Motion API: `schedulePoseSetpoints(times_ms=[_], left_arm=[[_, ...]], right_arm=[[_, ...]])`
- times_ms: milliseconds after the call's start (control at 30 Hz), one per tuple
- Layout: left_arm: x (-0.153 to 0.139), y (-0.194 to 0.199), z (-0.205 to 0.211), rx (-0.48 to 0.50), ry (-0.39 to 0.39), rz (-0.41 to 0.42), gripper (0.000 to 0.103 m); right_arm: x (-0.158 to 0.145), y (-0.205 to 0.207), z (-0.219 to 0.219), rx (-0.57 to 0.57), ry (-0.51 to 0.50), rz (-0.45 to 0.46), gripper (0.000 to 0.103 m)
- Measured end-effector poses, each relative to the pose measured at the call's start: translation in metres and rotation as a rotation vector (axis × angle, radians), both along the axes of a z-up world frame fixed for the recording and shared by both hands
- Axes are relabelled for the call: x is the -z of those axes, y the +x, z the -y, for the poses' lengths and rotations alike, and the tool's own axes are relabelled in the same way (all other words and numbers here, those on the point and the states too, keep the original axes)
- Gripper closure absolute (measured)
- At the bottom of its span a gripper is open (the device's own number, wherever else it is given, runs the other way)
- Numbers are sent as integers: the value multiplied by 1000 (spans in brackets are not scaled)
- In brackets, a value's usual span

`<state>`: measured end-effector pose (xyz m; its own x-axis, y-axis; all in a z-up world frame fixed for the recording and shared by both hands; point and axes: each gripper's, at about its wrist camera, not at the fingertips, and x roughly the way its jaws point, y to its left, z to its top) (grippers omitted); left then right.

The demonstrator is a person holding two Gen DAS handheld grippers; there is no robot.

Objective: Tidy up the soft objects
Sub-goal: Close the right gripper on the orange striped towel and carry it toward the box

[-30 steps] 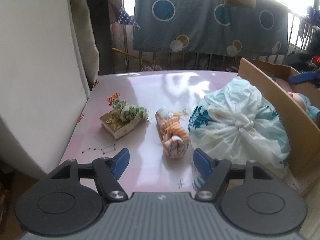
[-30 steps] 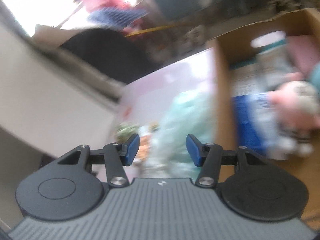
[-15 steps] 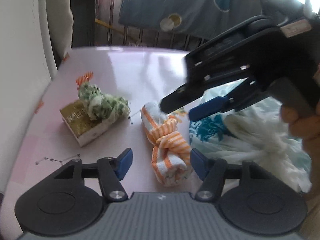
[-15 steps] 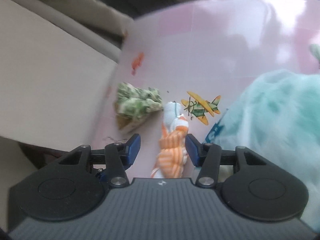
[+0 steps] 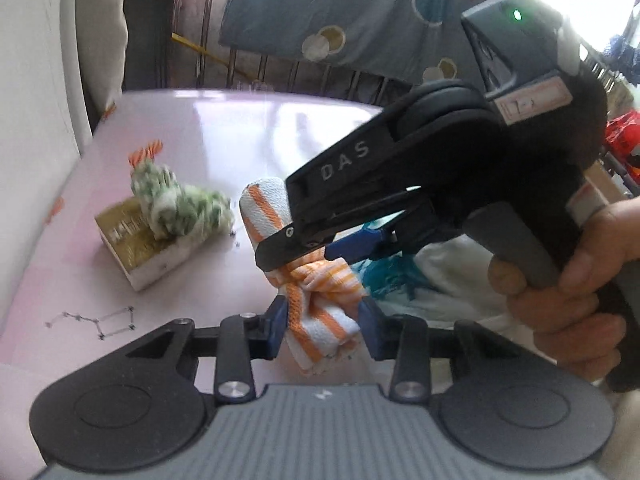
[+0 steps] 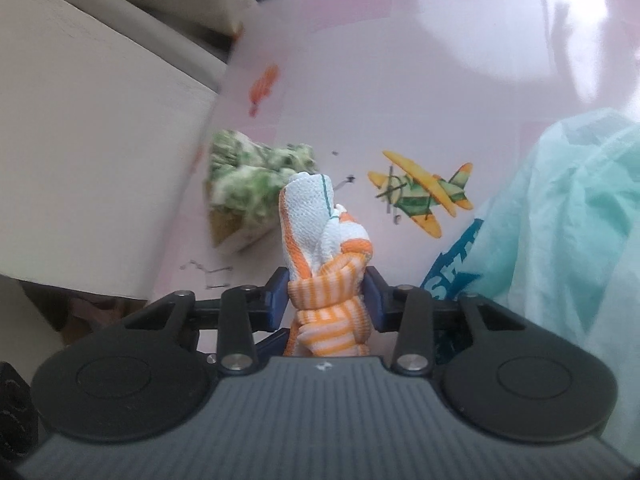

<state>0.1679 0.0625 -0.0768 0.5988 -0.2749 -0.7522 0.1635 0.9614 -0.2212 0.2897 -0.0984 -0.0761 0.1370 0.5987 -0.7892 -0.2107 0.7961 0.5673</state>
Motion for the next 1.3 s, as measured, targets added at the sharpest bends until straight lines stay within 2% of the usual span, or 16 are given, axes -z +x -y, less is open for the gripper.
schedulePoseSetpoints(times_ms=[200,433,467,533,600,667,833,967,1100,1300], left_arm=[[-56,-31,22,38,21,125,63],[-107,-64,85,162,-2,239,62],[-110,-66,95,188,-11,245,61],[-112,-70,116,237,-36,236,48],[-110,-72,137,276,-59,210,40],[-104,-73,153,301,-63,180,40],[-87,-75,174,310,-40,128,39],[-76,-75,162,273,-17,110,39],[-70,-77,142,206,-6,91,38],[-66,-77,102,112,-2,59,38]], right_arm=[[-51,-28,38,39,129,77,65],[-111,-76,126,130,218,206,65],[-116,-84,143,149,221,224,65],[-125,-100,178,196,216,250,65],[-132,-116,216,255,202,275,65],[-137,-132,258,328,182,295,66],[-152,-160,349,442,22,368,65],[-148,-161,388,414,-183,382,65],[-125,-151,402,343,-358,345,65],[-65,-131,398,239,-501,201,63]])
